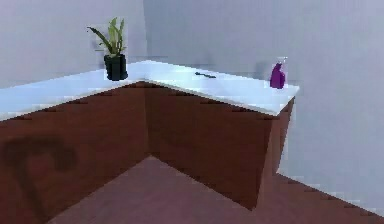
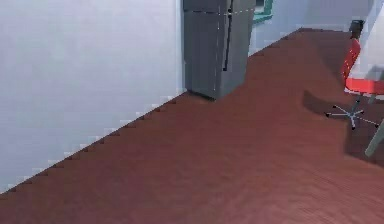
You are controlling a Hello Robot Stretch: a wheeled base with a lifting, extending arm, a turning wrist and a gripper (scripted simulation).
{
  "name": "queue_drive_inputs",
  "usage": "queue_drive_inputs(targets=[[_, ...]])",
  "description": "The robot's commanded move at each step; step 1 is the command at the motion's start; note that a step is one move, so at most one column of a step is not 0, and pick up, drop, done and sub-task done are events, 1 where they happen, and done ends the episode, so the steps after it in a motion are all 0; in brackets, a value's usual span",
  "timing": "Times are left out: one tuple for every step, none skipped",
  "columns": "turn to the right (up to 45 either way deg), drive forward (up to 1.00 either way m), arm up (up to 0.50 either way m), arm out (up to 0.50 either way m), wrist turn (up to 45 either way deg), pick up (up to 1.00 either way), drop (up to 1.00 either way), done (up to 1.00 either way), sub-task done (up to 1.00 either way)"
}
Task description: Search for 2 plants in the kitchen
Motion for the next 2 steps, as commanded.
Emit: queue_drive_inputs(targets=[[-21.0,0.00,0.00,0.00,0.0,0.00,0.00,0.00,0.00],[0.0,1.00,0.00,0.00,0.0,0.00,0.00,0.00,0.00]])
